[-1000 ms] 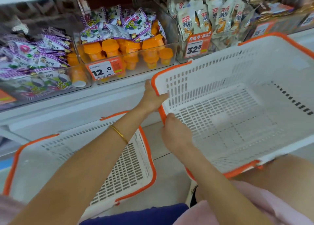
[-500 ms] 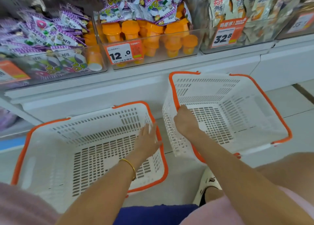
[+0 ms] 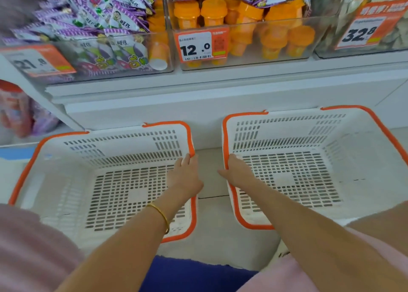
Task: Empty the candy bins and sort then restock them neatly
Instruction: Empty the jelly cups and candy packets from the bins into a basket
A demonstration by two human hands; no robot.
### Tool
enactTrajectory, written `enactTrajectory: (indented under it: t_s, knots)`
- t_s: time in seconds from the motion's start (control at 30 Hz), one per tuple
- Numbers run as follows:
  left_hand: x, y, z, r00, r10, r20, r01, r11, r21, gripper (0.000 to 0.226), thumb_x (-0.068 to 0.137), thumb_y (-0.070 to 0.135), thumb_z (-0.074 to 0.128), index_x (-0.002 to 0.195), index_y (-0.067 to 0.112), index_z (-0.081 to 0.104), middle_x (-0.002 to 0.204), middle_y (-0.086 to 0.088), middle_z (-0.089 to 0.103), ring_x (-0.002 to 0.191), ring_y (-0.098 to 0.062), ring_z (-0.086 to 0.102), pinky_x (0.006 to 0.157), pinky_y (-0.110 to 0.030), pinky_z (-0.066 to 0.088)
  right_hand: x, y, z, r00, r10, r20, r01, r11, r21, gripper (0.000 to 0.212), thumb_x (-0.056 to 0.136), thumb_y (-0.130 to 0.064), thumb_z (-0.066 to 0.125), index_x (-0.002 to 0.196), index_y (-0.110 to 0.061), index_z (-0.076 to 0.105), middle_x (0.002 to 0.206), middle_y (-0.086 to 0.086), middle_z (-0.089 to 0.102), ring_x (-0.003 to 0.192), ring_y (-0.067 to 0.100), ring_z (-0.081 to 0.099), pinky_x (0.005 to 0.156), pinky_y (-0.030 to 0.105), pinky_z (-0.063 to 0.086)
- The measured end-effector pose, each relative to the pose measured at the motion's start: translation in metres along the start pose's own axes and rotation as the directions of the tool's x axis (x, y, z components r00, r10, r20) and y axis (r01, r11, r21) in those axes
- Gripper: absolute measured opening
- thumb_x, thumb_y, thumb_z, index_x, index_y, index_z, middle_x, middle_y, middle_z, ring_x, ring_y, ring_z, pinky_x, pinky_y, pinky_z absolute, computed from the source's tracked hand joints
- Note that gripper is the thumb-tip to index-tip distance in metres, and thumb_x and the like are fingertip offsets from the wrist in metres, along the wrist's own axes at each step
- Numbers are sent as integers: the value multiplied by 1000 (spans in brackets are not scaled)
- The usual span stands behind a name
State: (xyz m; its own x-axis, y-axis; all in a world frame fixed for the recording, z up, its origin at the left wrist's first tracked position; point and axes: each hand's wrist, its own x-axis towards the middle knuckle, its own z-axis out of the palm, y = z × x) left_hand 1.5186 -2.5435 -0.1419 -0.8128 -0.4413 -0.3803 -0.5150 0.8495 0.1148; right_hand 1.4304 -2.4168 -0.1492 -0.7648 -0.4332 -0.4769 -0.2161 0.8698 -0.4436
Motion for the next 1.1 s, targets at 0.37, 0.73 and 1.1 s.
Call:
enactTrajectory:
  t_s: [0.37,0.73,1.1]
  knots:
    - [-14,-104,-30,973,-230,32,225,968,108,66,90,7,46,148,13,15,158,-7,13,140,-33,23,106,-50,36,10,-35,25,983,-136,121,123,986,112,64,88,-49,58,130,-5,39,122,11,54,96,21,54,79,33,50]
    - [-25,-90,-35,996,-82,30,76,983,164,53,92,13,47,142,8,30,147,-13,33,134,-33,31,107,-42,32,-5,-25,-3,949,-78,307,-60,907,418,65,96,-28,53,149,-9,18,145,17,36,116,31,54,79,39,55]
    - [-56,-33,5,729,244,639,-147,968,-203,49,90,42,59,135,28,48,139,5,51,128,-16,46,111,-38,34,-14,-21,-6,973,-101,210,-8,886,464,58,96,-28,51,145,-9,27,136,17,47,105,27,59,74,35,55]
